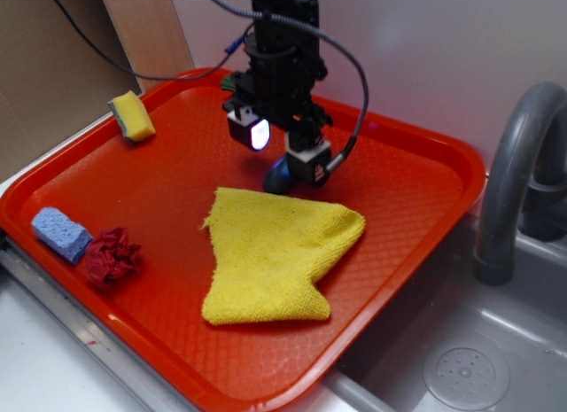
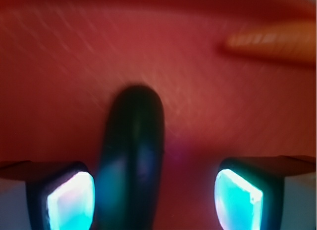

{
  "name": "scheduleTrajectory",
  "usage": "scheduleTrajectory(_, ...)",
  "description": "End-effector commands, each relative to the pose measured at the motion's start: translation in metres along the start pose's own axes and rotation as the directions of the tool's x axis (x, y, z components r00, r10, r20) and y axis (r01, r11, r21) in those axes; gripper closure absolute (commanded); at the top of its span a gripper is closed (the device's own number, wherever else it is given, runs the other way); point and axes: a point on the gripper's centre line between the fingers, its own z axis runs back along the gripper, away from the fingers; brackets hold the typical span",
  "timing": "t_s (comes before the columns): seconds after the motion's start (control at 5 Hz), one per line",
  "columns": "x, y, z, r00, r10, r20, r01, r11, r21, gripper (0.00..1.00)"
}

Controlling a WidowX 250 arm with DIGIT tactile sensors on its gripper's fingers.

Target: Grab the plastic pickle.

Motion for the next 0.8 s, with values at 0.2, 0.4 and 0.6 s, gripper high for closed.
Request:
scheduleTrajectory(0.2, 0.005, 0.002, -0.003, 0.999, -0.038, 0.020, 0.038, 0.999, 0.019, 1.00)
scheduleTrajectory(0.4, 0.005, 0.008, 0.004, 0.998, -0.053, 0.038, 0.053, 0.999, 0.007, 1.00)
scheduleTrajectory(0.6, -0.004, 0.015, 0.050, 0.988, -0.080, 0.130, 0.082, 0.997, -0.015, 1.00)
